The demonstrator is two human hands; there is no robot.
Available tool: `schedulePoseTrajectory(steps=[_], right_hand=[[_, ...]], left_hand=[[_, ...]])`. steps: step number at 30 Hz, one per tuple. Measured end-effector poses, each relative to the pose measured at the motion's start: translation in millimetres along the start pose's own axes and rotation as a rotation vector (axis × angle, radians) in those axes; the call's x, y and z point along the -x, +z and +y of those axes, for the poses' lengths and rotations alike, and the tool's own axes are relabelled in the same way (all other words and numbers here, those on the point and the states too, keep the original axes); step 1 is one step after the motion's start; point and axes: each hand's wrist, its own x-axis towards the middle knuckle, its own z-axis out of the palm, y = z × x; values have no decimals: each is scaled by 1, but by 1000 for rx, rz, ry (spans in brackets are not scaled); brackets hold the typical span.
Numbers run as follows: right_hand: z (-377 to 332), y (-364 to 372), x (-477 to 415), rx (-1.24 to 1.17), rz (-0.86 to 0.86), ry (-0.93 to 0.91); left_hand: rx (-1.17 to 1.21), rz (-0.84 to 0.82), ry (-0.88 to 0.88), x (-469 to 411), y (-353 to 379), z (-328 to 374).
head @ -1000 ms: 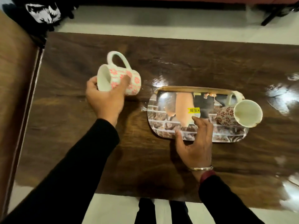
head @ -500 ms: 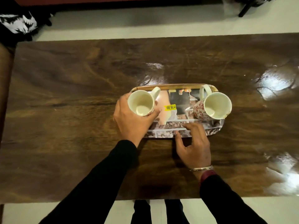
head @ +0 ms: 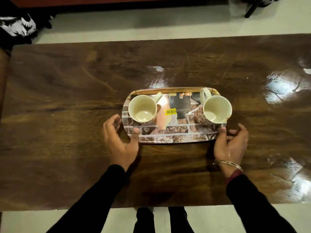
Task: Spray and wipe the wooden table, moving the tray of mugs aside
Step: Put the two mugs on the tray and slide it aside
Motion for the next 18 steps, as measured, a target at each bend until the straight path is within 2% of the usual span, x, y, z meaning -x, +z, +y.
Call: schedulePoseTrajectory(steps=[3,7,10,14,18], right_hand=[[-3,-4,-23,102,-126,-110],[-5,-6,-52,215,-235,-116],[-12,-8,-69,270,-311,-92],[-30,1,-78,329,-349,-202],[-68,37,-78,345,-439,-323]], left_hand=[[-54,91,-309,-13,-2,-9],[-53,-113,-351,-34,1,-8],[49,-158,-498,-44,2,-17],[184,-153,-613,-47,-4,-32],[338,-62,-707,-41,-36,-56]])
